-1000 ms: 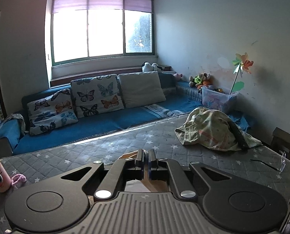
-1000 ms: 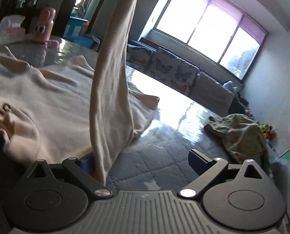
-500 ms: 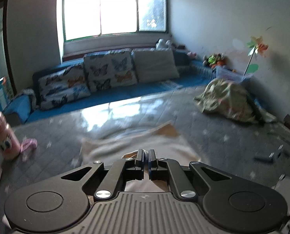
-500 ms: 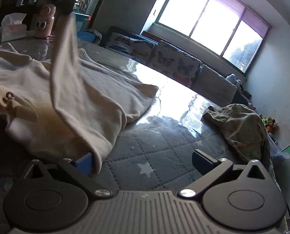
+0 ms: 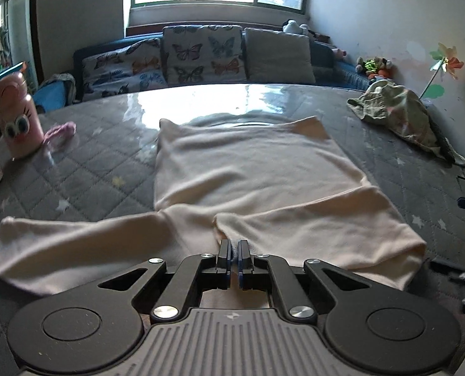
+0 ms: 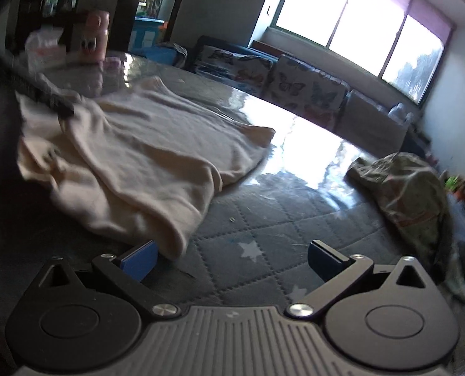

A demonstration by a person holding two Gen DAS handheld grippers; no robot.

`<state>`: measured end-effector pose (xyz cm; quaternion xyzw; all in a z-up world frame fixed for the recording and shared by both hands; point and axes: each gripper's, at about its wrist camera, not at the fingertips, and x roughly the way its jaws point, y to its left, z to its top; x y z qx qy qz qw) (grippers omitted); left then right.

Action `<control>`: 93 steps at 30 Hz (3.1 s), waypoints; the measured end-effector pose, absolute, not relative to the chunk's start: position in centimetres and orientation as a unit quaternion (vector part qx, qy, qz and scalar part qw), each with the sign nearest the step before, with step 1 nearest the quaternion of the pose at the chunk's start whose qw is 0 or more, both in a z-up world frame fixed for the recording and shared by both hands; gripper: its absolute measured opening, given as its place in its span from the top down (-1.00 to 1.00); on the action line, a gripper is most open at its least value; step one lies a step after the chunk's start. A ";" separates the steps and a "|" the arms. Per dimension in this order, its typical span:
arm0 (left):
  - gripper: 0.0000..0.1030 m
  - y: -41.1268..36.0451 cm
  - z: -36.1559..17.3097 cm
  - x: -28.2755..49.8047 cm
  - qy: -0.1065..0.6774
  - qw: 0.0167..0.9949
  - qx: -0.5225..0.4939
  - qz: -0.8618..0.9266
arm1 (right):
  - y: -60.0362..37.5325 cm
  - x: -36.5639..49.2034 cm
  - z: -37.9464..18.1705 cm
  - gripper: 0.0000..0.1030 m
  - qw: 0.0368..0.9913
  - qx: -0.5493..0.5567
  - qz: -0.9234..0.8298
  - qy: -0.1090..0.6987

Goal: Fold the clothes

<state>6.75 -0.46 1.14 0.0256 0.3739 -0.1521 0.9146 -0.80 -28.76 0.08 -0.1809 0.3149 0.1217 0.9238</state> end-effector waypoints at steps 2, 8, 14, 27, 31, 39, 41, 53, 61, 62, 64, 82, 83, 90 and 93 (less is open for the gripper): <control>0.87 -0.5 1.2 6.7 0.374 0.915 0.024 -0.148 | -29.0 -0.4 1.2 -1.00 0.927 -0.153 0.130 0.317; 0.83 -0.7 2.7 5.9 0.334 0.932 0.034 -0.138 | -29.4 3.7 1.2 -1.00 0.931 -0.138 0.111 0.320; 0.83 -2.1 2.6 6.2 0.334 0.926 0.044 -0.172 | -29.7 8.0 0.1 -1.00 0.929 -0.129 0.098 0.334; 0.80 -3.1 -0.4 7.3 0.372 0.907 0.054 -0.189 | -30.7 10.3 -1.4 -1.00 0.927 -0.141 0.067 0.340; 0.78 -2.9 -0.5 7.2 0.371 0.908 0.050 -0.190 | -30.0 9.6 -0.6 -1.00 0.930 -0.134 0.088 0.329; 0.73 -0.9 0.1 6.1 0.363 0.915 0.029 -0.170 | -28.5 10.0 -1.2 -1.00 0.926 -0.137 0.101 0.336; 0.57 0.4 0.5 5.7 0.358 0.920 0.021 -0.154 | -28.0 9.8 -1.0 -1.00 0.926 -0.139 0.106 0.334; 0.21 9.6 0.7 5.2 0.347 0.937 -0.039 0.000 | -21.4 7.5 -0.2 -1.00 0.912 -0.186 0.193 0.311; 0.15 16.2 0.7 6.2 0.341 0.929 -0.086 0.114 | -17.0 8.8 -0.5 -0.66 0.895 -0.182 0.244 0.326; 0.15 16.8 0.6 6.4 0.341 0.928 -0.090 0.124 | -16.6 9.0 -0.5 -0.57 0.893 -0.178 0.251 0.328; 0.15 17.8 0.4 6.9 0.340 0.925 -0.097 0.143 | -15.9 9.1 -0.6 -0.48 0.889 -0.174 0.262 0.332; 0.90 18.9 0.8 9.4 0.325 0.925 -0.117 0.157 | -13.1 7.9 -0.9 -0.10 0.870 -0.186 0.319 0.327; 0.90 18.4 1.4 9.3 0.316 0.930 -0.115 0.148 | -13.2 7.8 -0.8 -0.10 0.871 -0.183 0.319 0.326; 0.91 13.0 7.1 7.4 0.255 0.960 -0.106 0.057 | -15.5 7.6 0.5 -0.11 0.884 -0.144 0.308 0.322; 0.91 9.4 8.8 6.9 0.240 0.966 -0.092 0.004 | -17.4 7.3 1.2 -0.11 0.894 -0.119 0.292 0.318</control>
